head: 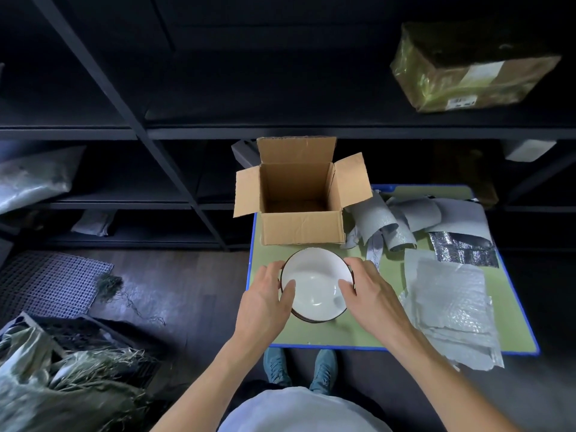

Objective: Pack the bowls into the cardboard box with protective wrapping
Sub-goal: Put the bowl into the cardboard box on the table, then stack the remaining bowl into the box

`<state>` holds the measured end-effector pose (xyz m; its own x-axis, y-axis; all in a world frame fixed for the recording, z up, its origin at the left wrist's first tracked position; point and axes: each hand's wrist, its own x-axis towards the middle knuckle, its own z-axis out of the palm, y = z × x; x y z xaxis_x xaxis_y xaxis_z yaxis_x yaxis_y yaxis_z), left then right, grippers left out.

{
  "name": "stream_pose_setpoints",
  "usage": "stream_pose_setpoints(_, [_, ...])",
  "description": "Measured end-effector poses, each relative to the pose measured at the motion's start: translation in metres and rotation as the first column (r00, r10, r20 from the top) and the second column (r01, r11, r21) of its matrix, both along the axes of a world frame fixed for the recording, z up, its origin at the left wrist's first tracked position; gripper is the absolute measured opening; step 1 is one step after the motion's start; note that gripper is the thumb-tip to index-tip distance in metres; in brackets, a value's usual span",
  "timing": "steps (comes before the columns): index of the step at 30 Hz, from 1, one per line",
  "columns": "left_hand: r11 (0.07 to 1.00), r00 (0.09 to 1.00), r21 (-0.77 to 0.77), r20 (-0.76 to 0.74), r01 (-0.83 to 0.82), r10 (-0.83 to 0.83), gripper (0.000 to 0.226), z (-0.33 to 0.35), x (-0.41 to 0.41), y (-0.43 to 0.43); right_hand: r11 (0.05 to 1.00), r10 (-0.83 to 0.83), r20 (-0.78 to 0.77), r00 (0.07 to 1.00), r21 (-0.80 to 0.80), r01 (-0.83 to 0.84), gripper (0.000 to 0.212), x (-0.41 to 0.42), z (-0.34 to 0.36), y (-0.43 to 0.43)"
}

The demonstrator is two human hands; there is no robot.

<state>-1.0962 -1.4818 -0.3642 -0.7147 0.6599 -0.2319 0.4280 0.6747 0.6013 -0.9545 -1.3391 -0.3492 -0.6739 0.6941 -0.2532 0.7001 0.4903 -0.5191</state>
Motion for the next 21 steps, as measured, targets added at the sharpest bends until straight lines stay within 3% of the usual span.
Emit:
stream_pose_setpoints(10, [0.978, 0.979, 0.133, -0.152, 0.159, -0.138, 0.036, 0.016, -0.012, 0.004, 0.997, -0.067, -0.036, 0.997, 0.045, 0.069, 0.033, 0.004, 0.005, -0.004])
stream_pose_setpoints(14, [0.946, 0.943, 0.181, -0.251, 0.269, -0.22, 0.033, 0.022, -0.019, 0.015, 0.991, -0.123, -0.057, 0.991, 0.042, 0.126, 0.036, 0.008, 0.002, -0.008])
stream_pose_setpoints(21, [0.857, 0.865, 0.206, -0.296, 0.472, -0.405, 0.033, 0.027, -0.011, 0.045, 0.974, -0.219, -0.038, 0.975, 0.053, 0.22, 0.035, 0.024, 0.006, -0.013])
